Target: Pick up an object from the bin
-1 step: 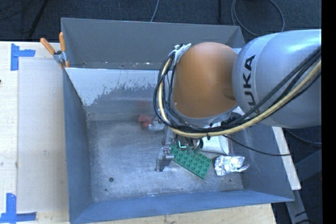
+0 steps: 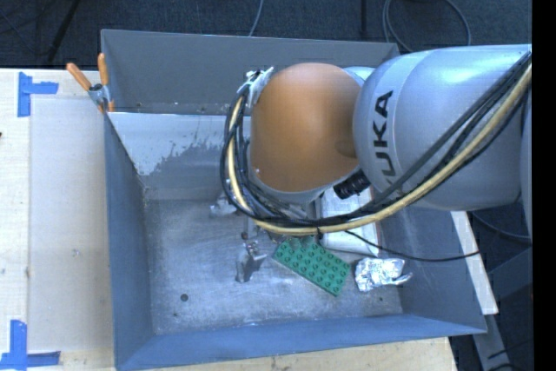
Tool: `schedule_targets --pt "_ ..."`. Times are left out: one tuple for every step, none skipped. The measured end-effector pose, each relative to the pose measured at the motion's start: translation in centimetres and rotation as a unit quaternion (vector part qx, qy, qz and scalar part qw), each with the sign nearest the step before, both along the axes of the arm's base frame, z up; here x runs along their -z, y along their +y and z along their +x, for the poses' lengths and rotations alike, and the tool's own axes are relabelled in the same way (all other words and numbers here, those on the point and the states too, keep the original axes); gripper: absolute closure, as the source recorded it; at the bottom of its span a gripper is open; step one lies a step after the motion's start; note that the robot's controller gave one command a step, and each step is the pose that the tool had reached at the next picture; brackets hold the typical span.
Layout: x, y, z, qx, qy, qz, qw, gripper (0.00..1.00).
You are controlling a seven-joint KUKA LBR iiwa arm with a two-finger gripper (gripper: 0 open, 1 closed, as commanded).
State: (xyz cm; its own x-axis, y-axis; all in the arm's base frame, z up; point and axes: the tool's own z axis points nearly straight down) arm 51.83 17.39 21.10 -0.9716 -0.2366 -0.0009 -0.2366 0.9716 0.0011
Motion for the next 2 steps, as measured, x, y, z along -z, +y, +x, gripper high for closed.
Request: schedule_targets --pt "5.9 -8.1 1.1 0.011 0.0041 -0.003 0.9999 0.0" --pt "-8.6 -12.5 7.4 0.073 -0.0054 0.0 0.9973 0.0"
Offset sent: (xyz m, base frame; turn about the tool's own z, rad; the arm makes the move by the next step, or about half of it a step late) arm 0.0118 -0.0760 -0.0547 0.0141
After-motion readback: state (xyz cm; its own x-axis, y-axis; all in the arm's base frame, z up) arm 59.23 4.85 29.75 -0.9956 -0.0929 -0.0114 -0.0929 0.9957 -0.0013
